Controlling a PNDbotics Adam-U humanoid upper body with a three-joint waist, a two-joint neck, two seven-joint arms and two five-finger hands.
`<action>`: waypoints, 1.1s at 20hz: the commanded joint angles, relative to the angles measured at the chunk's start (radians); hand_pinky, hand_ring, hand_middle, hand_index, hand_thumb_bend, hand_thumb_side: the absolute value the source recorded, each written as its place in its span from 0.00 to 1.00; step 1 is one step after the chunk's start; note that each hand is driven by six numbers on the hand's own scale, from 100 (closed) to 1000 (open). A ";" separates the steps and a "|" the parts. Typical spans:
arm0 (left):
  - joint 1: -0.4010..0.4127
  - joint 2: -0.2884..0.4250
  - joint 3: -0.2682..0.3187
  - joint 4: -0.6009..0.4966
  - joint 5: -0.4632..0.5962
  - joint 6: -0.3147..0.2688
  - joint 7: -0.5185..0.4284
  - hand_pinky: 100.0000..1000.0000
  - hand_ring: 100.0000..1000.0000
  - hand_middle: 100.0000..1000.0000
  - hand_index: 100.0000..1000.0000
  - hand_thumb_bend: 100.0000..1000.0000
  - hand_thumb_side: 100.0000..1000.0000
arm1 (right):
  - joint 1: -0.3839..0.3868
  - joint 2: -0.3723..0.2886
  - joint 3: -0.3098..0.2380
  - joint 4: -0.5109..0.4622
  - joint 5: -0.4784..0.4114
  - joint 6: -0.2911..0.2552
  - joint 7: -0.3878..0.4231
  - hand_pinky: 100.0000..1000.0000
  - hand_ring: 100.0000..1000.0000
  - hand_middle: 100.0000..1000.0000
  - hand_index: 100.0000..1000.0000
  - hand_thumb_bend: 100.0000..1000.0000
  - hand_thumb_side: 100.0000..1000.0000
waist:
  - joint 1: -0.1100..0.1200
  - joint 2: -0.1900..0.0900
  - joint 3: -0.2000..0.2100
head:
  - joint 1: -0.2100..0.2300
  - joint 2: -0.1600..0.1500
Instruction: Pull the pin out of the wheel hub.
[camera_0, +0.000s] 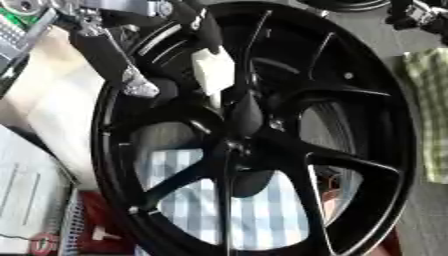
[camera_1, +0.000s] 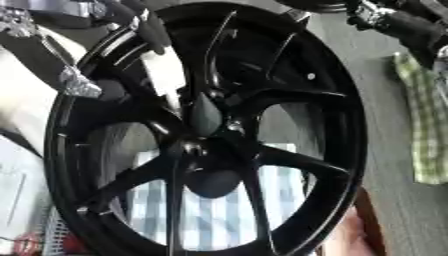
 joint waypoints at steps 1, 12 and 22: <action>-0.022 0.013 0.011 -0.011 0.015 0.010 -0.007 0.84 0.85 0.81 0.84 0.25 0.00 | -0.012 -0.021 -0.006 -0.011 -0.002 -0.001 0.000 0.80 0.70 0.60 0.68 0.22 0.42 | -0.004 -0.017 0.000 | 0.003 -0.010; -0.057 -0.006 0.017 0.016 -0.013 0.014 0.004 0.84 0.85 0.84 0.85 0.28 0.00 | -0.020 -0.011 -0.001 -0.006 -0.005 0.000 0.005 0.80 0.70 0.60 0.68 0.22 0.42 | -0.006 -0.012 -0.004 | 0.007 -0.012; -0.076 -0.014 0.019 0.025 -0.039 0.003 0.009 0.84 0.85 0.82 0.85 0.29 0.00 | -0.019 -0.005 -0.002 -0.004 -0.007 -0.001 0.006 0.80 0.70 0.60 0.68 0.21 0.43 | -0.007 -0.010 -0.006 | 0.008 -0.014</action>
